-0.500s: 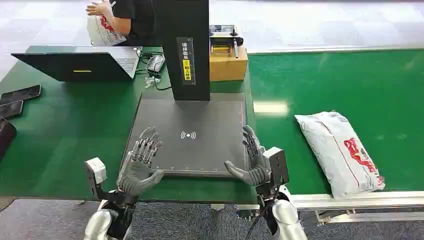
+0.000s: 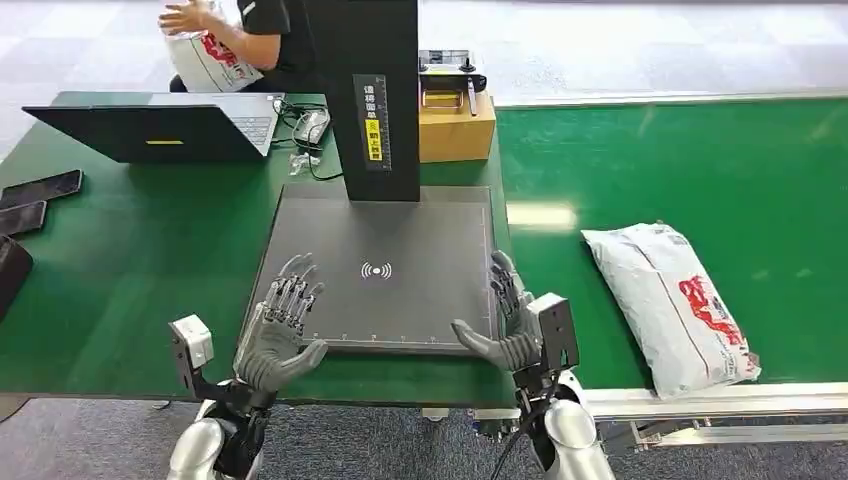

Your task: Moved the parcel from conveyor to table for the left to box.

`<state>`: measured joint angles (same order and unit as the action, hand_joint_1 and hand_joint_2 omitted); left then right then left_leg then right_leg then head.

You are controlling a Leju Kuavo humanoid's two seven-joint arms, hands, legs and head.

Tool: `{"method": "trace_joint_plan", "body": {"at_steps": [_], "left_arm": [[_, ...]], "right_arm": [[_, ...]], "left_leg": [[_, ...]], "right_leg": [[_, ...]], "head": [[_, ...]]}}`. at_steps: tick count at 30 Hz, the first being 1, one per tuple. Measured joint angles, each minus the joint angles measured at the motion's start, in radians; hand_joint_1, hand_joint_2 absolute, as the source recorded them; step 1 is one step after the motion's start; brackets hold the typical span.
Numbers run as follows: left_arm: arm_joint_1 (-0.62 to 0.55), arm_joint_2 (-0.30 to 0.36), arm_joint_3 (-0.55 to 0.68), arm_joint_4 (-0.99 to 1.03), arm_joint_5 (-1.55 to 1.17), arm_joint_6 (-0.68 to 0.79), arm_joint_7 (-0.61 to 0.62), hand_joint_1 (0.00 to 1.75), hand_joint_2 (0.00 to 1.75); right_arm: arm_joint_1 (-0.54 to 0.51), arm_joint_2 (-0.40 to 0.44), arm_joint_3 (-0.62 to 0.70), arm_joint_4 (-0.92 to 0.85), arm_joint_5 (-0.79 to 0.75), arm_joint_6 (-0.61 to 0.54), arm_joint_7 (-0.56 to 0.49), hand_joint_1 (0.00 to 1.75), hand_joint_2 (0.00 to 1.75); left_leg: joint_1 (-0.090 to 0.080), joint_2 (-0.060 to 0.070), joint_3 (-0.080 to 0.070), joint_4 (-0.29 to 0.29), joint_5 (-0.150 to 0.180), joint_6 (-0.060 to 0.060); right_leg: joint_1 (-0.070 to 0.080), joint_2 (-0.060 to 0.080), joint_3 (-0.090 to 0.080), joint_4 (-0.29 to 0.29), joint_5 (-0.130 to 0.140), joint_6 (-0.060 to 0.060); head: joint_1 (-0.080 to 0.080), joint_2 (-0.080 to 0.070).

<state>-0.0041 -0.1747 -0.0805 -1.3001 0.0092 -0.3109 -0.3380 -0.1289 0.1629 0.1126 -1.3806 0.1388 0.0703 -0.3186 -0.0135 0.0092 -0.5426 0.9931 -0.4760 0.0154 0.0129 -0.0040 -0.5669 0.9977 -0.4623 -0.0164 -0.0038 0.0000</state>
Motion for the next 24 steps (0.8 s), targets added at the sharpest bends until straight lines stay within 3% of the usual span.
{"method": "trace_joint_plan", "body": {"at_steps": [9,24], "left_arm": [[0.001,0.000,0.004,-0.003,0.000,-0.001,0.000,0.00,1.75],[0.004,0.000,0.021,-0.003,-0.003,-0.007,-0.008,0.00,1.75]], "right_arm": [[-0.004,-0.011,-0.048,-0.032,0.143,-0.109,0.053,0.00,1.75],[-0.047,-0.083,-0.276,-0.029,0.458,-0.279,0.132,0.00,1.75]], "left_leg": [[0.000,0.000,0.000,0.000,0.000,0.000],[0.000,0.000,0.000,0.000,0.000,0.000]], "right_leg": [[0.000,0.000,0.000,0.000,0.000,0.000],[0.000,0.000,0.000,0.000,0.000,0.000]], "head": [[0.000,0.000],[0.000,0.000]]}}
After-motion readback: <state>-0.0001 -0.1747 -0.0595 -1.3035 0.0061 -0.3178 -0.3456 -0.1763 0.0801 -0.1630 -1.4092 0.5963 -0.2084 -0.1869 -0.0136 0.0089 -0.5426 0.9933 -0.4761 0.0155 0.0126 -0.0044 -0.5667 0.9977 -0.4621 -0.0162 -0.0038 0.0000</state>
